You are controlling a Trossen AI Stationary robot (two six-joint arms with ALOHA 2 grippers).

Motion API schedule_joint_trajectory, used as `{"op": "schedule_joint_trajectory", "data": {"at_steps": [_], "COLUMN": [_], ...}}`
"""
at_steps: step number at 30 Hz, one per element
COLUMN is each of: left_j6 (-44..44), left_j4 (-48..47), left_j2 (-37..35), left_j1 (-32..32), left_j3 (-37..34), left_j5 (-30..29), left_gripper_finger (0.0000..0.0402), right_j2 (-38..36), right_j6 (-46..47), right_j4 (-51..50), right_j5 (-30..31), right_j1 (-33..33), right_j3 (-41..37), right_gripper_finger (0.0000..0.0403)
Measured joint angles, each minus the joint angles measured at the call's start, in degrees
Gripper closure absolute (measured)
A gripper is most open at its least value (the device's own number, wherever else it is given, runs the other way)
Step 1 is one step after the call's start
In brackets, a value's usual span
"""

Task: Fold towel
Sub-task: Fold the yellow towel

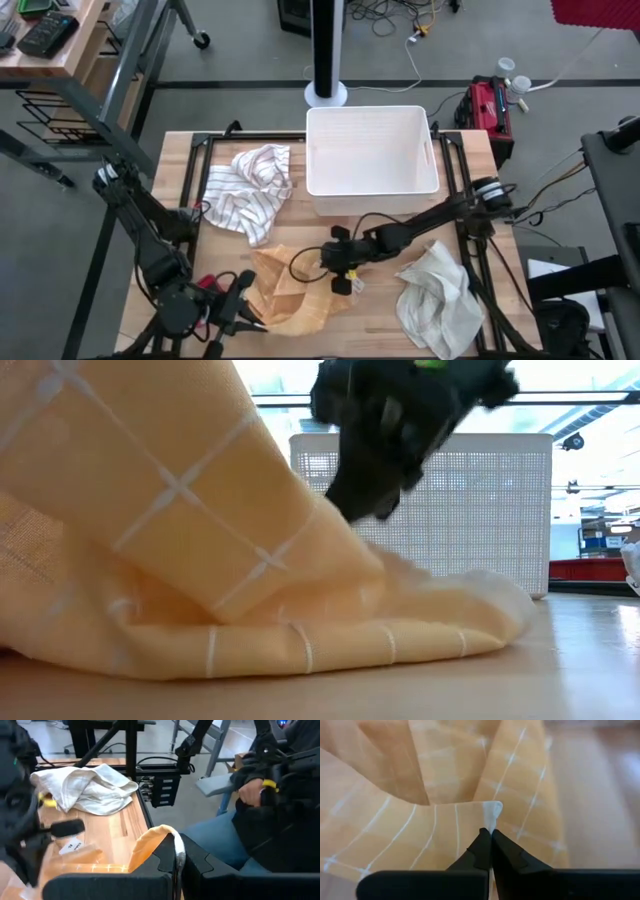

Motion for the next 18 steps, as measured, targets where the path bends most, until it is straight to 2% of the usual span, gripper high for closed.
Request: {"op": "schedule_joint_trajectory", "data": {"at_steps": [3, 5, 9, 14, 18], "left_j6": [-1.9, -2.2, 2.6, 10.9, 18.7], "left_j4": [-0.3, -0.7, -0.9, -1.4, -1.7], "left_j2": [-0.5, -0.8, -1.1, -1.2, -1.2], "left_j1": [-0.6, -1.6, -3.6, -6.3, -7.5], "left_j3": [0.2, 0.8, 3.5, 10.4, 15.2], "left_j5": [-0.9, -4.1, -15.7, -31.0, -36.0], "left_gripper_finger": [0.0401, 0.0401, 0.0401, 0.0401, 0.0401], "right_j2": [-5.8, -10.8, -23.1, -38.0, -46.6], "right_j6": [-1.8, -2.8, -4.3, -6.7, -10.5], "right_j4": [-3.0, -3.4, -3.7, -4.0, -0.5], "right_j5": [5.1, 8.2, 13.4, 17.3, 18.6], "right_j1": [1.6, 2.5, 4.3, 6.4, 8.4], "right_j3": [-0.7, -1.7, -4.6, -6.7, -7.2], "right_gripper_finger": [0.0402, 0.0402, 0.0402, 0.0402, 0.0403]}}
